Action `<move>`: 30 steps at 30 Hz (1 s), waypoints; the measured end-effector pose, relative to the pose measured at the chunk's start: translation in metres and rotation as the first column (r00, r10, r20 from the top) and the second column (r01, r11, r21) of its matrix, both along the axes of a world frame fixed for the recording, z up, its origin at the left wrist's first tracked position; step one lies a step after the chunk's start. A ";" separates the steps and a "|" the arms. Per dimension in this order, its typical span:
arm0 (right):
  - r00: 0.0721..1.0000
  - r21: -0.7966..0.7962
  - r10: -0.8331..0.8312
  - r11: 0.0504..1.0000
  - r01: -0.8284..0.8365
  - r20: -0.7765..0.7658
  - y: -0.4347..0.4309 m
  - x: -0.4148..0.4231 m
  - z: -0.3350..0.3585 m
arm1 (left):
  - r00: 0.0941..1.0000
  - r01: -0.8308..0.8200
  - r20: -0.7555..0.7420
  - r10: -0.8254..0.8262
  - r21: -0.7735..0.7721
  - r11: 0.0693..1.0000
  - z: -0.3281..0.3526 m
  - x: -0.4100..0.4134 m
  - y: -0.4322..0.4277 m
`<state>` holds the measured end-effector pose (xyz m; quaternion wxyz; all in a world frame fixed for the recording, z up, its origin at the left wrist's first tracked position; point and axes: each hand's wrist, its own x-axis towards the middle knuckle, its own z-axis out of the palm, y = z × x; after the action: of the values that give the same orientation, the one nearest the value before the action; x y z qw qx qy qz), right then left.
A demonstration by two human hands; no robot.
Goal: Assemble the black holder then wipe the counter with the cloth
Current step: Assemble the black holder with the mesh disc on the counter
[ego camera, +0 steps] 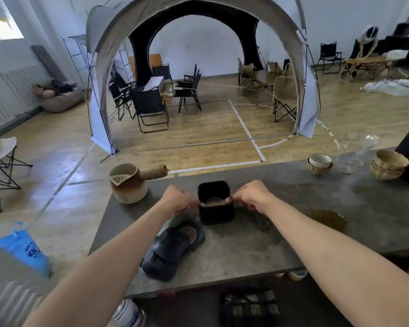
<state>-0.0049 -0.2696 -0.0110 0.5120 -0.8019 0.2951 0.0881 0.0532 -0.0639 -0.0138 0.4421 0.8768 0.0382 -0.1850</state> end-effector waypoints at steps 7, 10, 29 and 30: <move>0.968 -0.180 0.023 0.983 0.023 0.249 0.000 -0.020 0.018 | 0.986 0.059 0.155 -0.054 -0.029 0.998 0.016 -0.017 0.029; 0.875 -0.233 0.126 0.972 -0.016 0.467 0.014 -0.042 0.034 | 0.951 0.129 0.279 -0.129 0.021 0.991 0.025 -0.038 0.053; 0.550 -0.720 0.780 0.563 -0.406 0.299 0.132 -0.098 -0.020 | 0.833 0.371 0.328 -0.446 0.267 0.889 0.009 -0.109 0.128; 0.549 -0.716 0.762 0.590 -0.373 0.343 0.130 -0.099 -0.019 | 0.827 0.374 0.352 -0.438 0.239 0.896 0.009 -0.107 0.128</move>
<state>-0.1040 -0.1397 -0.0301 0.2538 -0.9462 -0.1723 -0.1030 -0.0542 0.0645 -0.0046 0.3194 0.9161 -0.2252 -0.0897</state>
